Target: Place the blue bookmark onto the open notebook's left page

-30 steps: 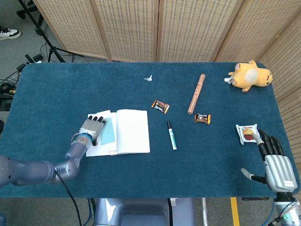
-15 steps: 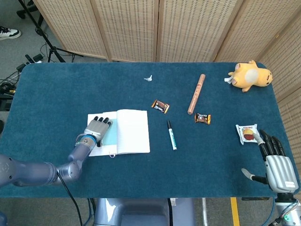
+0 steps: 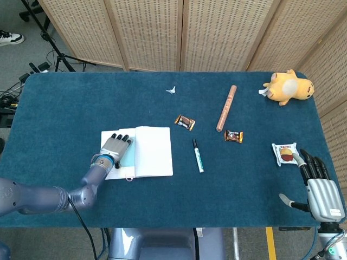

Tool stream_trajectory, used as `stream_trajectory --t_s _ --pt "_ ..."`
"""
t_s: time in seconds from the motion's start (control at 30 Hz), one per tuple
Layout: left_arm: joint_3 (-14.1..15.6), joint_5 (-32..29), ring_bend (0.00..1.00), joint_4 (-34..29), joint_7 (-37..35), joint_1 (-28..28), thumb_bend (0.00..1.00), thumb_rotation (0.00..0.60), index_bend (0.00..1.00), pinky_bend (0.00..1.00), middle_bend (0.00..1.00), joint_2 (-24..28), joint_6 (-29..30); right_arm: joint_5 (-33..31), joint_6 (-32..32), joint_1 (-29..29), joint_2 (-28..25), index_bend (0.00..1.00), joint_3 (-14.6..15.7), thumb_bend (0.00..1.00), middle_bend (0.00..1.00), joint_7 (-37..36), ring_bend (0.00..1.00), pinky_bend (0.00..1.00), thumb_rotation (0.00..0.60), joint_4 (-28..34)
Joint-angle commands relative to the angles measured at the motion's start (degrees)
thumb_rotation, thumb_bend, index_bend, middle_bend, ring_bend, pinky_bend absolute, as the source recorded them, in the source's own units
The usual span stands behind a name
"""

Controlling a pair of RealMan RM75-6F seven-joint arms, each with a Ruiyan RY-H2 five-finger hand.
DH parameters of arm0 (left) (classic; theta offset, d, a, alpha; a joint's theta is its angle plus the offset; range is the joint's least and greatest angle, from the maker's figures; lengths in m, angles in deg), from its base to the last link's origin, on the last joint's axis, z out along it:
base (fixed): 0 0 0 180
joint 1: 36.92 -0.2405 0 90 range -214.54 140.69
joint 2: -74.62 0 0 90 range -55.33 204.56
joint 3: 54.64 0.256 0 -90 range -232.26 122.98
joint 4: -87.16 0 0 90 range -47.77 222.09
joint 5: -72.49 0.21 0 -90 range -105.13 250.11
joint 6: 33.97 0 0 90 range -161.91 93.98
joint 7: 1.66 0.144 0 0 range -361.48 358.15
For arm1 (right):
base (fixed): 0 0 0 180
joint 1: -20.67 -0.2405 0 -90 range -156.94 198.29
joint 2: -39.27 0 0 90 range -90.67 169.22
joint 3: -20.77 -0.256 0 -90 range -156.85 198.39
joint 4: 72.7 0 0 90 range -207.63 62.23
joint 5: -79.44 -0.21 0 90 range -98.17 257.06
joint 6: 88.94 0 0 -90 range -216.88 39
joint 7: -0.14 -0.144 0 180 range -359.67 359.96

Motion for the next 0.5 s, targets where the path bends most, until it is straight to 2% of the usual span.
stream_trajectory --t_s 0.03,0.37,0.5 --pt "-1.18 1.46 0.0 -0.99 -1.45 -0.54 0.26 0.6 0.0 0.0 0.0 1.3 0.3 0.15 0.01 0.0 0.0 0.0 0.05 0.1 0.0 0.07 0.0 0.0 0.6 0.04" --pt "-7.31 10.79 0.0 -10.58 -9.84 -3.91 0.27 0.6 0.0 0.0 0.0 13.43 3.17 0.96 -0.05 0.01 0.03 0.0 0.4 0.1 0.0 0.54 0.0 0.0 0.6 0.36" --pt "-8.49 15.07 0.0 -14.52 -14.18 -7.15 0.27 0.6 0.0 0.0 0.0 18.23 4.15 1.28 0.22 0.18 -0.13 0.0 0.51 0.1 0.0 0.55 0.0 0.0 0.6 0.59"
